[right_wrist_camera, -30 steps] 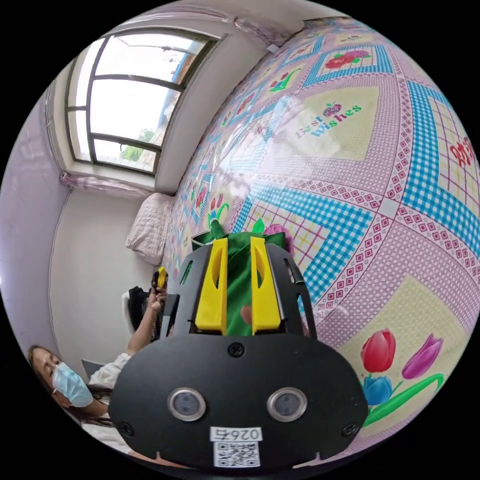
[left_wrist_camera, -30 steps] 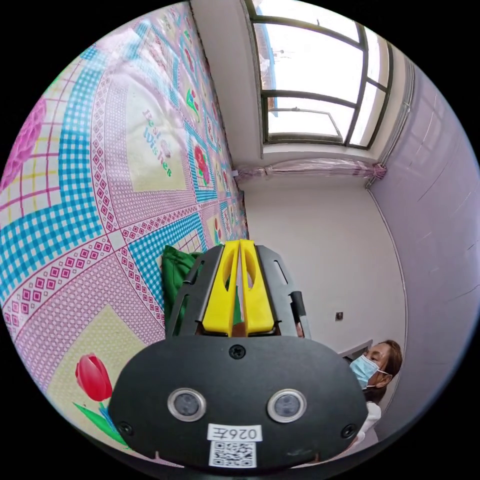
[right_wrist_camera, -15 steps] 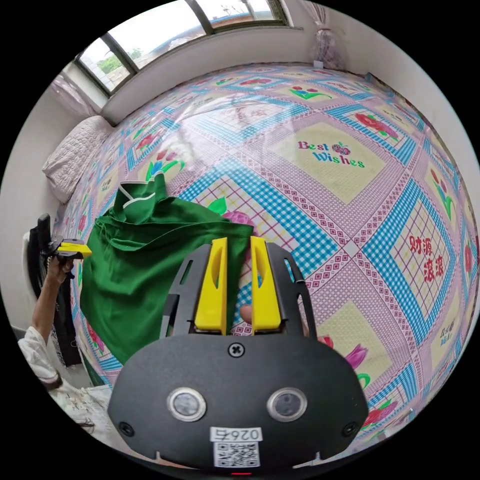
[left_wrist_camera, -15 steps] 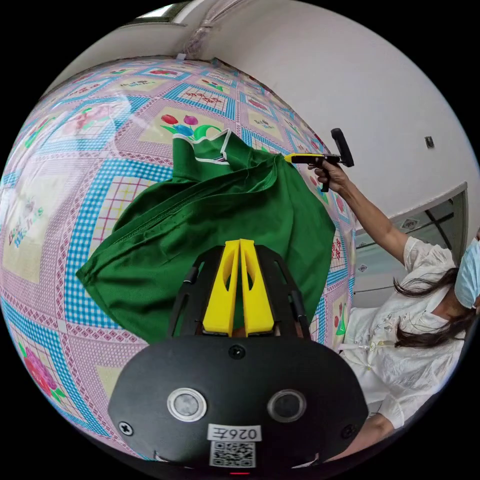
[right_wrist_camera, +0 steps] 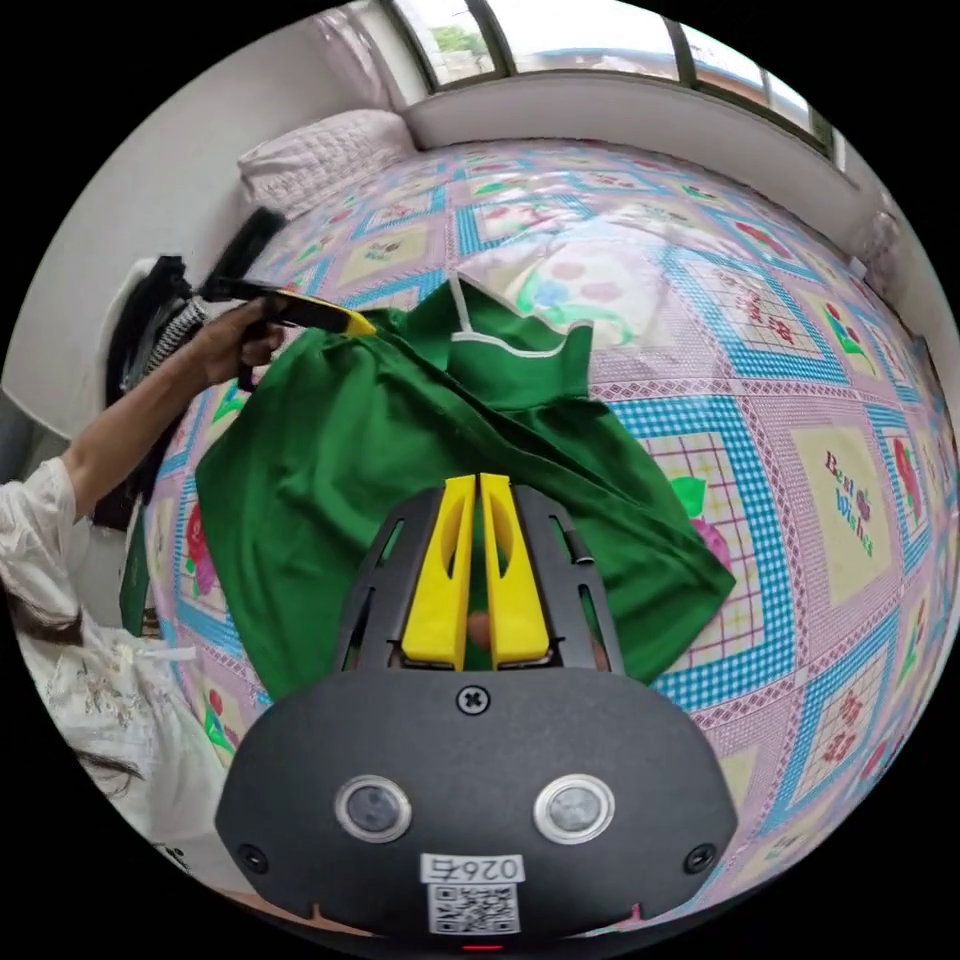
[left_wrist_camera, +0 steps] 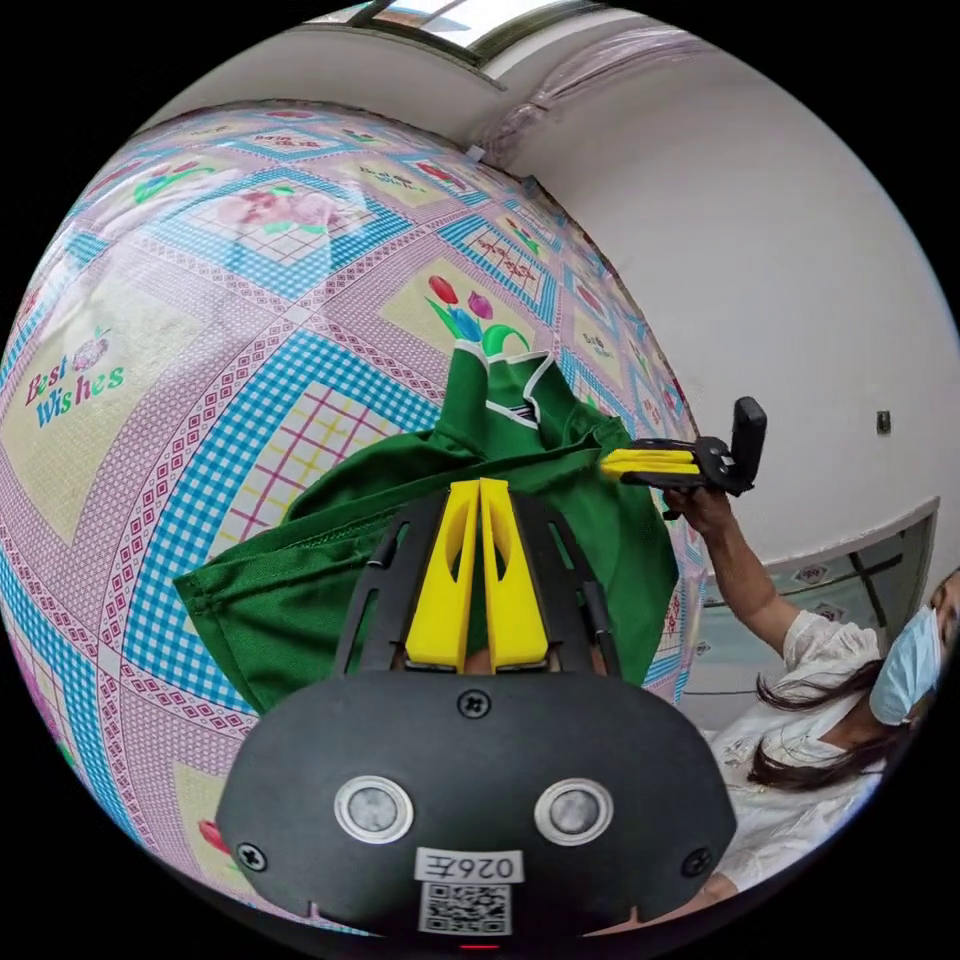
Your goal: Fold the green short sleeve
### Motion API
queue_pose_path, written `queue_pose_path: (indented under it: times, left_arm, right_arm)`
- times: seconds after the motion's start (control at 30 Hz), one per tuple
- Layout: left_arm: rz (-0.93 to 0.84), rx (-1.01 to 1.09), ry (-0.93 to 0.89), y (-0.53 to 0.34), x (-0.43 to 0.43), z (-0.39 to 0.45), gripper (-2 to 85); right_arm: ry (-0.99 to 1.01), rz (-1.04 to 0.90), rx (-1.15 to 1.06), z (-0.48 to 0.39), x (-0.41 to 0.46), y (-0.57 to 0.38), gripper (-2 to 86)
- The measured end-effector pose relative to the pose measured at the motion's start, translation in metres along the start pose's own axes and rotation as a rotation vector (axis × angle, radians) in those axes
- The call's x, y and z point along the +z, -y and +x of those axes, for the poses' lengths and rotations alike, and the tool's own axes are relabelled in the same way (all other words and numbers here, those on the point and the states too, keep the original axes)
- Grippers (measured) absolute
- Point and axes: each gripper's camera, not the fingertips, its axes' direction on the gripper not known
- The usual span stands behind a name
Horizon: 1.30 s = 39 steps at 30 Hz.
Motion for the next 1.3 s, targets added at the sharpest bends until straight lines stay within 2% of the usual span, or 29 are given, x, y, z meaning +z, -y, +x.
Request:
queue_pose_path:
  times: [0.07,0.13,0.2,0.27,0.33,0.43,0.57,0.67,0.73,0.8,0.83,0.87,0.97,1.07,1.3]
  left_arm:
    - [-0.055,0.041,0.048,-0.001,0.014,0.004,-1.0]
    - [-0.116,0.001,0.116,0.0,0.023,-0.002,-1.0]
    - [-0.02,-0.001,0.036,-0.006,0.012,0.001,-1.0]
    - [0.036,0.055,-0.029,-0.017,0.004,0.016,-1.0]
    - [0.015,0.099,-0.02,-0.025,0.007,0.024,-1.0]
    - [-0.073,0.09,0.094,-0.04,0.01,0.028,-1.0]
    - [0.03,0.139,0.024,-0.106,-0.034,0.055,-1.0]
    - [0.045,0.156,0.061,-0.173,-0.05,0.075,-1.0]
    - [-0.031,0.117,0.133,-0.206,-0.044,0.074,-1.0]
    - [-0.13,0.065,0.24,-0.231,-0.036,0.061,-1.0]
    - [-0.094,0.05,0.22,-0.246,-0.04,0.051,-1.0]
    - [-0.039,-0.049,0.162,-0.26,-0.049,0.035,-1.0]
    - [0.076,-0.129,0.049,-0.291,-0.072,0.021,-1.0]
    - [0.166,-0.146,0.075,-0.328,-0.101,0.026,-0.9]
    - [0.355,-0.286,0.166,-0.424,-0.153,0.012,0.0]
  right_arm:
    - [-0.104,-0.048,0.062,0.015,0.016,0.01,-1.0]
    - [-0.011,-0.017,0.165,0.039,0.013,0.011,-0.9]
    - [0.151,0.116,0.282,0.06,-0.008,-0.004,-0.9]
    - [0.237,0.175,0.297,0.063,-0.02,-0.018,-0.9]
    - [0.25,0.186,0.287,0.059,-0.029,-0.033,-0.9]
    - [0.228,0.185,0.28,0.044,-0.047,-0.071,-0.9]
    - [0.06,0.172,0.285,0.002,-0.079,-0.154,-0.9]
    - [-0.03,0.175,0.27,-0.035,-0.09,-0.21,-0.9]
    - [-0.034,0.122,0.234,-0.051,-0.082,-0.229,-0.9]
    - [-0.23,-0.078,0.215,-0.058,-0.058,-0.248,-1.0]
    - [-0.263,-0.077,0.197,-0.059,-0.058,-0.255,-1.0]
    - [-0.261,0.02,0.246,-0.053,-0.069,-0.27,-1.1]
    - [-0.106,0.044,0.394,-0.025,-0.089,-0.294,-0.9]
    - [-0.104,0.134,0.409,-0.028,-0.116,-0.308,-0.6]
    - [-0.103,0.207,0.524,-0.022,-0.146,-0.344,4.0]
